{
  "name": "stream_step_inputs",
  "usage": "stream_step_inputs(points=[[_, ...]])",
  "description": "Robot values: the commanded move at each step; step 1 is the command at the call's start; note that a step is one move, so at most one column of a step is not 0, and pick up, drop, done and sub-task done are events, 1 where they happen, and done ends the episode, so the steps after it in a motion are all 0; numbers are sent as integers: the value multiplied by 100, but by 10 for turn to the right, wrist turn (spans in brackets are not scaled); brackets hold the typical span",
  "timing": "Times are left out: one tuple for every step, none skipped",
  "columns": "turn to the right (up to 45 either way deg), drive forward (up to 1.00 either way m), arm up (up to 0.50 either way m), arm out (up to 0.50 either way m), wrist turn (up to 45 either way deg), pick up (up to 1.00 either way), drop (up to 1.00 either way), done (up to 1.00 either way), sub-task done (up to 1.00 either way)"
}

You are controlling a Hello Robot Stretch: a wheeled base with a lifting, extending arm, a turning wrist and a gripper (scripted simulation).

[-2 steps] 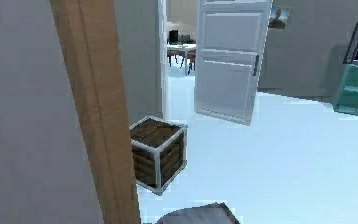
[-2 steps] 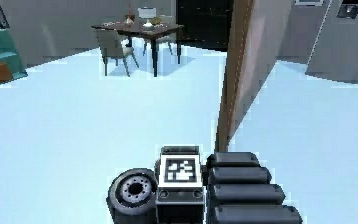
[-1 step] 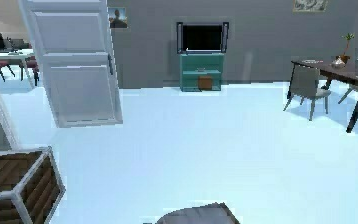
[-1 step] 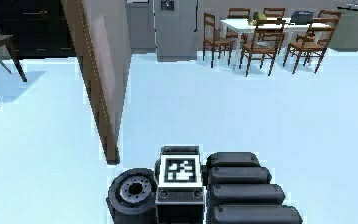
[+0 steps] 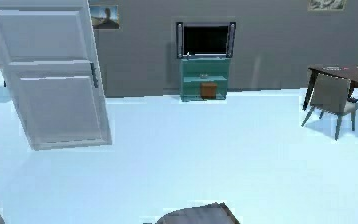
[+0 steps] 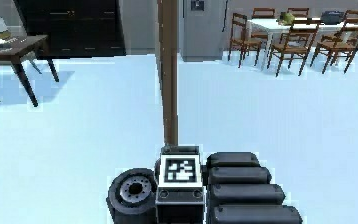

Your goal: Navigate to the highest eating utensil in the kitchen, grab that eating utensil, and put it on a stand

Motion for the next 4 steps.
stream_step_inputs(points=[[-360, 0, 0, 0, 0, 0, 0, 0, 0], [0, 100, 0, 0, 0, 0, 0, 0, 0], [-180, 0, 0, 0, 0, 0, 0, 0, 0], [0, 5, 0, 0, 0, 0, 0, 0, 0]])
